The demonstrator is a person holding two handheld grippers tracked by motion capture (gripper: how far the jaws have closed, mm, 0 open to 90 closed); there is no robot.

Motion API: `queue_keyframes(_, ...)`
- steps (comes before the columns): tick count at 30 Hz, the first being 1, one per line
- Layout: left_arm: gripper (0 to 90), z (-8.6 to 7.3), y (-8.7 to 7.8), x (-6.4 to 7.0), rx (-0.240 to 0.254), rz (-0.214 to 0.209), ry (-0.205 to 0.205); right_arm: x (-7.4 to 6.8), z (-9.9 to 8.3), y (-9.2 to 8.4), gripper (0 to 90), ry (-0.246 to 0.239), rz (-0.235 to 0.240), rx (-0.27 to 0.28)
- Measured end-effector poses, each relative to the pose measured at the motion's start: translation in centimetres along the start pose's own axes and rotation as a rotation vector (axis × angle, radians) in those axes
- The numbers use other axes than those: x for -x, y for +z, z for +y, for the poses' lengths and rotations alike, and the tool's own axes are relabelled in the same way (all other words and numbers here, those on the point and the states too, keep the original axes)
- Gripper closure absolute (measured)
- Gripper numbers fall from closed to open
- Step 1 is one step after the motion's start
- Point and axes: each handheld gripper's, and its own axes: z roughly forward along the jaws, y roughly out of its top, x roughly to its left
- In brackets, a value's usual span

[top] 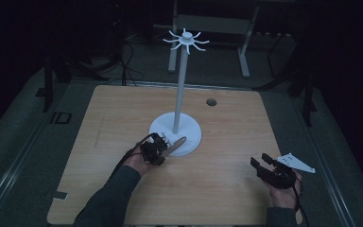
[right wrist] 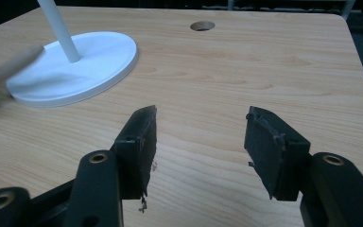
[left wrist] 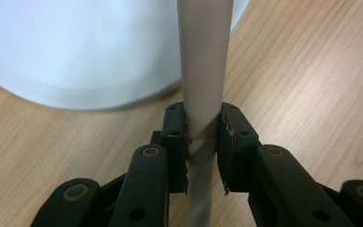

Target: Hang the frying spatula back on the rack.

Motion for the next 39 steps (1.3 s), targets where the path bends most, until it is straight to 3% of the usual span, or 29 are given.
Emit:
queue_keyframes(17,75.0,0.2,-3.8,0.2,0.256,0.023,-0.100,0.1,0.0,0.0,43.4,0.003,-0.004,0.001)
queue_keyframes(32,75.0,0.3,-5.6,0.0,0.324,0.068,-0.135,0.3,-0.2,-0.1,43.3,0.012,-0.013,-0.003)
queue_keyframes(39,75.0,0.4,-6.9,0.2,0.395,0.095,-0.166,0.3,-0.3,0.0,43.3,0.012,-0.012,-0.005)
